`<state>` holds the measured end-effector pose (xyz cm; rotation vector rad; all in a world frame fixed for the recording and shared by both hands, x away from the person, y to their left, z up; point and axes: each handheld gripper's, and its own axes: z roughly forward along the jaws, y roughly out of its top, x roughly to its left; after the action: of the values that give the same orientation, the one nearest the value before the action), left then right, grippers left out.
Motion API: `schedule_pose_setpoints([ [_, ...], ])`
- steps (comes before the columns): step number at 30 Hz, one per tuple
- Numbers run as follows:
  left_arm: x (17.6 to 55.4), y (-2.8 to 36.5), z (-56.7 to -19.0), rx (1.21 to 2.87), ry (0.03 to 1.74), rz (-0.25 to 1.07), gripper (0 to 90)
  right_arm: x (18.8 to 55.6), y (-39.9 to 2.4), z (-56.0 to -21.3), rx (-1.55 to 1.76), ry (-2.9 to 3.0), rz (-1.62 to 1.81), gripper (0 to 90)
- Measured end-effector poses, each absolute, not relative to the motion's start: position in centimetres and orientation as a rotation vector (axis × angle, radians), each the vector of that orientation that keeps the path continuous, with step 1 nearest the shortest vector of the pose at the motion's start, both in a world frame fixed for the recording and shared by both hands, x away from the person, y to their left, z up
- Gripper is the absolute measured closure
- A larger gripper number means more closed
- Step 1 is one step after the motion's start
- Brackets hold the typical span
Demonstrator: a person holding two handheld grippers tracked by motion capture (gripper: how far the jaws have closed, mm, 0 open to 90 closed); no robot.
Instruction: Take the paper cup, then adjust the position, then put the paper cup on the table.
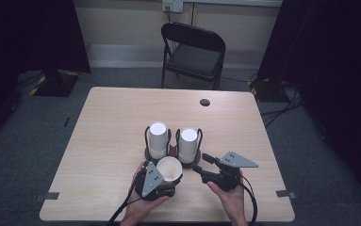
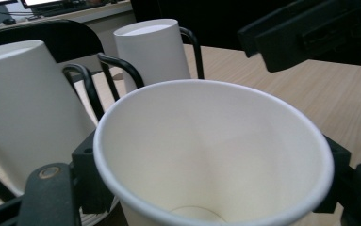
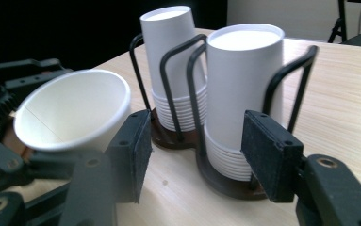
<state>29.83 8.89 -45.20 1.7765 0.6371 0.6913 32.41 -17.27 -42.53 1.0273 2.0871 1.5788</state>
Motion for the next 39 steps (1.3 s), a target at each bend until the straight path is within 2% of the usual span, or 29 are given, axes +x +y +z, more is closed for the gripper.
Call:
schedule_pose_setpoints([
  [23, 32.5, 14.9, -43.8, 1.689, 0.779, 0.762, 23.4, 32.1, -20.1, -45.1, 1.117, 1.977, 1.500, 39.7],
  [33, 34.3, 17.2, -43.0, 1.573, 0.890, 0.786, 23.3, 32.2, -21.0, -46.1, 1.146, 1.911, 1.463, 37.9],
  [35, 34.6, 17.9, -42.9, 1.496, 0.917, 0.735, 23.3, 32.2, -21.2, -46.4, 1.174, 1.913, 1.474, 36.4],
  [39, 35.4, 18.3, -42.7, 1.507, 0.941, 0.792, 23.4, 31.9, -21.4, -47.0, 1.194, 1.893, 1.463, 30.6],
])
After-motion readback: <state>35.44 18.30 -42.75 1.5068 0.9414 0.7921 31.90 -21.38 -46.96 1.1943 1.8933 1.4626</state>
